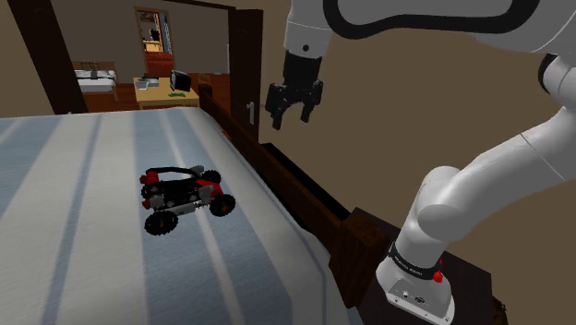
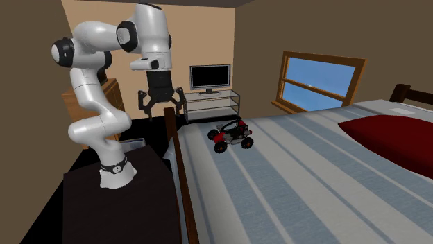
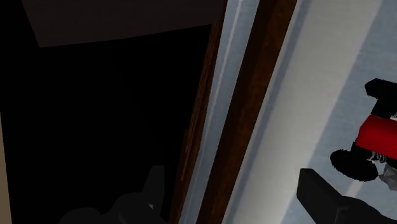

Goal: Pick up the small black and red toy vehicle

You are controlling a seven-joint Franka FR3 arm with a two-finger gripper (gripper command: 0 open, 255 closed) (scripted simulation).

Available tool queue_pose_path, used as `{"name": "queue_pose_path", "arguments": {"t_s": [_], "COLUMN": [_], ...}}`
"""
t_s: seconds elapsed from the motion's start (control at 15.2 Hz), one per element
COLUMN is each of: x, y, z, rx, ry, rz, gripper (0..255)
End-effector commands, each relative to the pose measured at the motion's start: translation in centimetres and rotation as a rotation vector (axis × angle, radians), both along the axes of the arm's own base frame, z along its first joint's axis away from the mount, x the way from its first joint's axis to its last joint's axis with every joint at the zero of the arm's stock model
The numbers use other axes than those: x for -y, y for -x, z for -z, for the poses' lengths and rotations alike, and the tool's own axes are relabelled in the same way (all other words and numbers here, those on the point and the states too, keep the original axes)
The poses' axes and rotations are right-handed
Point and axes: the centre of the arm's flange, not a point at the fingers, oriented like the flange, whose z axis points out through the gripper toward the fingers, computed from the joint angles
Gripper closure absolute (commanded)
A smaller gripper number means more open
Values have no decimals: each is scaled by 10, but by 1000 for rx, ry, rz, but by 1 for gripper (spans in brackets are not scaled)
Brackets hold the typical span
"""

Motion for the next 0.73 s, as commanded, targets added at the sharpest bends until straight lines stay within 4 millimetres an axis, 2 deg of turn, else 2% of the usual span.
{"name": "queue_pose_path", "arguments": {"t_s": [0.0,0.66], "x": [-24,-145], "y": [-7,-48], "z": [4,19], "rx": [-2,-10], "ry": [-7,-35], "rz": [11,58], "gripper": [0,0]}}
